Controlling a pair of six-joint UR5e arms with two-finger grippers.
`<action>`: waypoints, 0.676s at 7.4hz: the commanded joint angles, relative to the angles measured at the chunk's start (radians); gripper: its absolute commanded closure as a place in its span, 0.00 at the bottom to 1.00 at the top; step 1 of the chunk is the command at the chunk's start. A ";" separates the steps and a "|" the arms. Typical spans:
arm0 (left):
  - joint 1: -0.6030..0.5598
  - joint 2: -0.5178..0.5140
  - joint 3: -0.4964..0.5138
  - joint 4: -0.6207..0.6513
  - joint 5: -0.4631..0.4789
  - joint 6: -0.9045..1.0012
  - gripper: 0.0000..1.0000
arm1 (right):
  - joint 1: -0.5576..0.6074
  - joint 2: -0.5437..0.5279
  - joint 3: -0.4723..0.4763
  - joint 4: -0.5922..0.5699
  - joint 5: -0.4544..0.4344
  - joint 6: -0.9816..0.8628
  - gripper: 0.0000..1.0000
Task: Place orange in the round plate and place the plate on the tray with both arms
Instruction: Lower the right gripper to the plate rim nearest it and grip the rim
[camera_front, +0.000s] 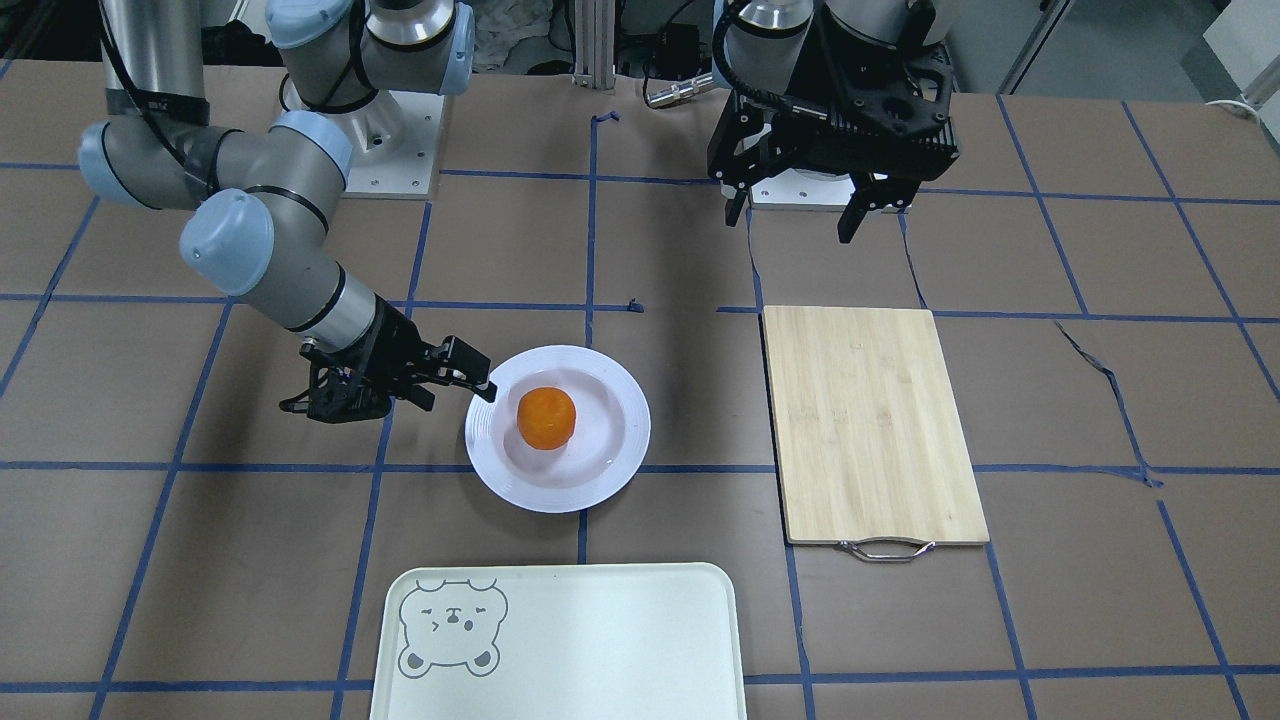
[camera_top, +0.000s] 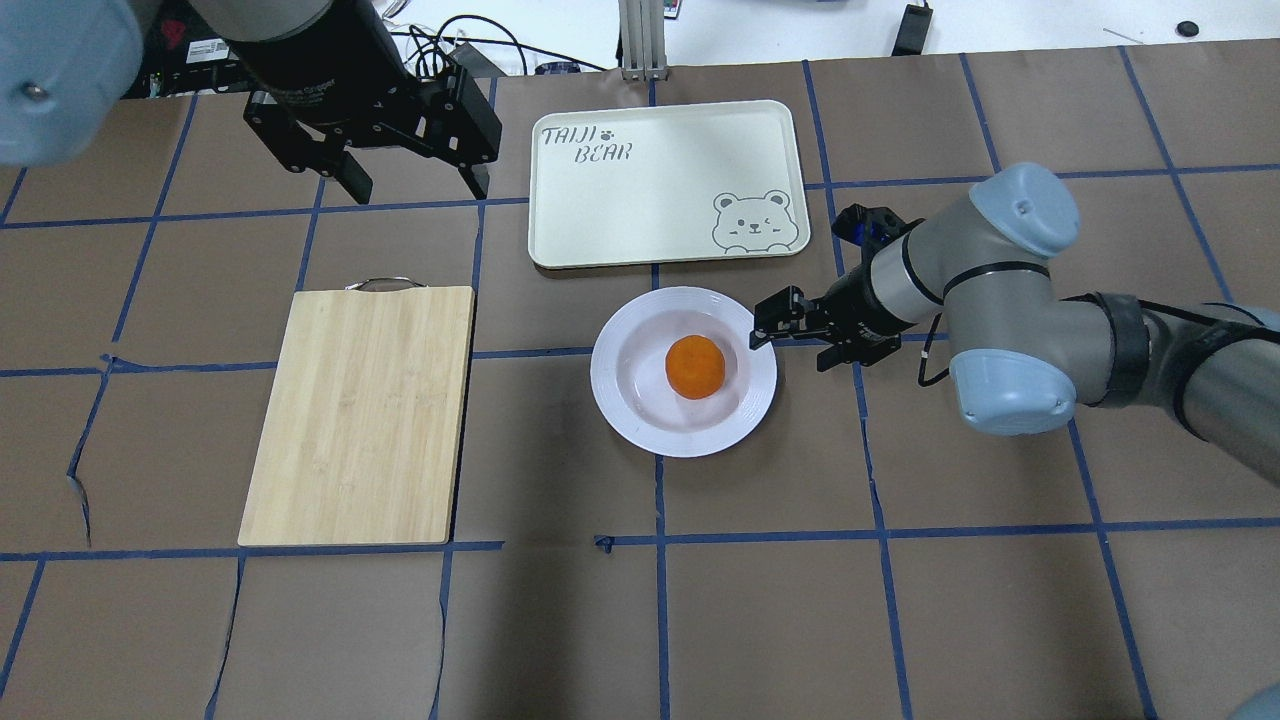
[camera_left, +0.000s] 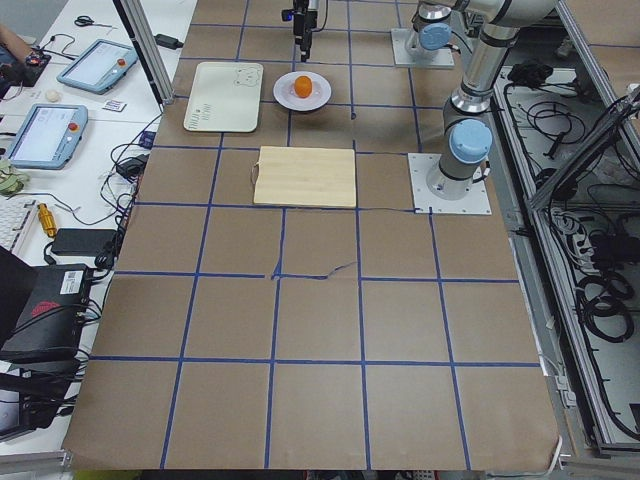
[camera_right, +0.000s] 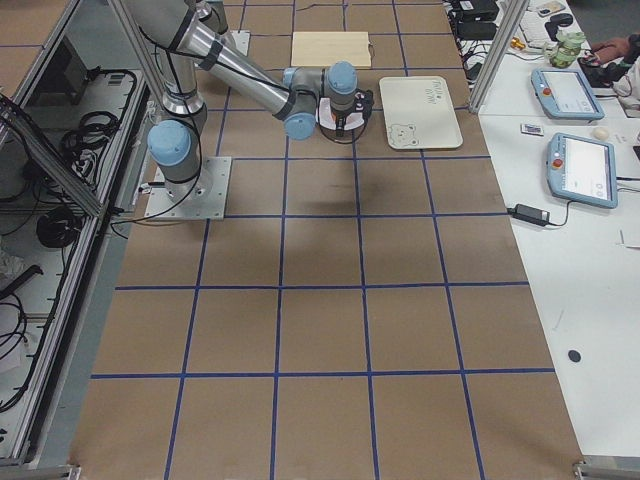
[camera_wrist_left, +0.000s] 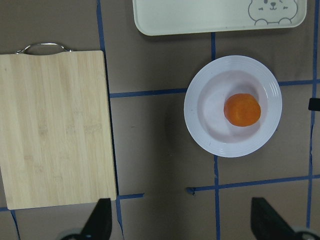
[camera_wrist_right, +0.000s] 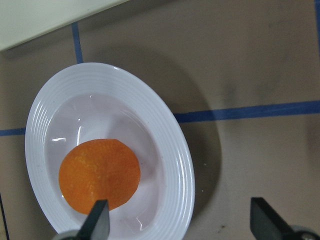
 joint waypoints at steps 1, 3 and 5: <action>0.008 0.034 -0.112 0.242 0.092 0.005 0.01 | 0.018 0.069 0.015 -0.067 0.073 0.001 0.00; 0.019 0.037 -0.095 0.190 0.116 0.006 0.00 | 0.018 0.071 0.018 -0.065 0.061 -0.008 0.00; 0.036 0.032 -0.051 0.076 0.104 0.008 0.00 | 0.018 0.078 0.018 -0.065 0.053 -0.013 0.00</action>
